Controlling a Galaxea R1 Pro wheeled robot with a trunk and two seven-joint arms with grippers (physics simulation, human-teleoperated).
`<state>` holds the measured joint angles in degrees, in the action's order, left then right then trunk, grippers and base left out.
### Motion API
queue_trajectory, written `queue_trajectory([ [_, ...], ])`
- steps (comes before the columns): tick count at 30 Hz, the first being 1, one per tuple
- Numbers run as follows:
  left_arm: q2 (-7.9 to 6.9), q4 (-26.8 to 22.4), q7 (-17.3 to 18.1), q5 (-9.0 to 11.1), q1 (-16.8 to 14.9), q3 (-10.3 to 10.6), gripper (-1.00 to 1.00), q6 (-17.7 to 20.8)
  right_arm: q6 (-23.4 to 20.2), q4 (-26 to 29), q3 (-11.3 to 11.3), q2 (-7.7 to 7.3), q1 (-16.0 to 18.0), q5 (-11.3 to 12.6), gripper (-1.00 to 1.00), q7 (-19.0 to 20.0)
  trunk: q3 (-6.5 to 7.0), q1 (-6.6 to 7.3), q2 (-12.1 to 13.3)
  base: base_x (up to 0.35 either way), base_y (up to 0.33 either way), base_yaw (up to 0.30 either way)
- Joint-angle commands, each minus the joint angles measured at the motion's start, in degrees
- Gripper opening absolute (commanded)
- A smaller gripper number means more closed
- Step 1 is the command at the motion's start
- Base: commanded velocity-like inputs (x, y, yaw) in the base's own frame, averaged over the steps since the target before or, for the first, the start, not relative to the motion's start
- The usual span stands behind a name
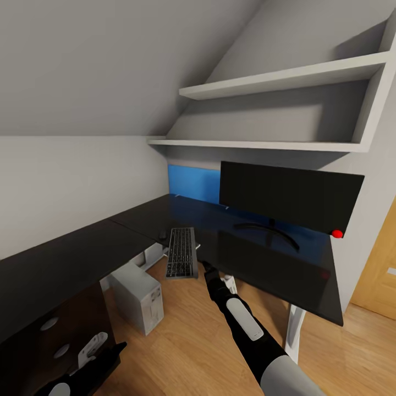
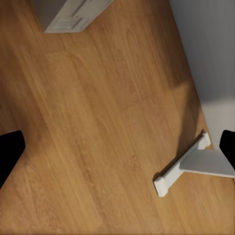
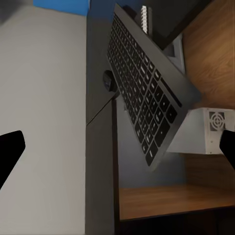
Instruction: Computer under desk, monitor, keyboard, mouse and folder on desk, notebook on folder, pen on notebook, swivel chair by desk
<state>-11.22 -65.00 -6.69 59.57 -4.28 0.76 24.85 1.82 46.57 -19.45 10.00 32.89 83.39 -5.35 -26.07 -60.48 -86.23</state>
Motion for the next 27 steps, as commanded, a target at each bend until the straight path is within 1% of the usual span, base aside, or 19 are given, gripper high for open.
queue_trajectory([
  [1, -0.04, -0.1, -0.5, 0.6, 0.0, 0.1, 1.0, 0.3, 0.2, 0.0, -0.1, 0.0, 0.0, 0.7, 1.0, -0.2, -0.25, -0.23, -0.5, 0.0, 0.0, 0.004],
  [5, -0.05, -0.1, -0.5, 0.6, 0.0, 0.0, 1.0, 0.8, 0.3, -0.5, -0.2, 0.0, 0.0, 1.7, 1.0, -0.1, -0.96, -1.1, -2.1, 0.0, 0.0, 0.002],
  [11, -0.03, -0.1, -0.6, 0.5, 0.0, -0.1, 1.0, 1.0, 1.0, -0.3, -0.4, 0.0, 0.1, 1.9, 1.0, -0.3, -2.03, -2.42, -4.5, 0.0, 0.0, 0.0],
  [20, -0.05, -0.1, -0.6, 0.5, 0.0, -0.1, 1.0, 1.1, 0.2, -0.1, 0.0, 0.0, -0.1, 2.6, 1.0, -0.1, -3.64, -4.4, -8.1, 0.0, 0.0, 0.0],
  [27, -0.12, -0.1, -0.6, 0.5, 0.0, -0.1, 1.0, 1.1, 0.8, 0.0, 0.1, 0.0, 0.0, 2.8, 1.0, -0.6, -4.54, -5.94, -10.9, 0.0, 0.0, 0.017],
])
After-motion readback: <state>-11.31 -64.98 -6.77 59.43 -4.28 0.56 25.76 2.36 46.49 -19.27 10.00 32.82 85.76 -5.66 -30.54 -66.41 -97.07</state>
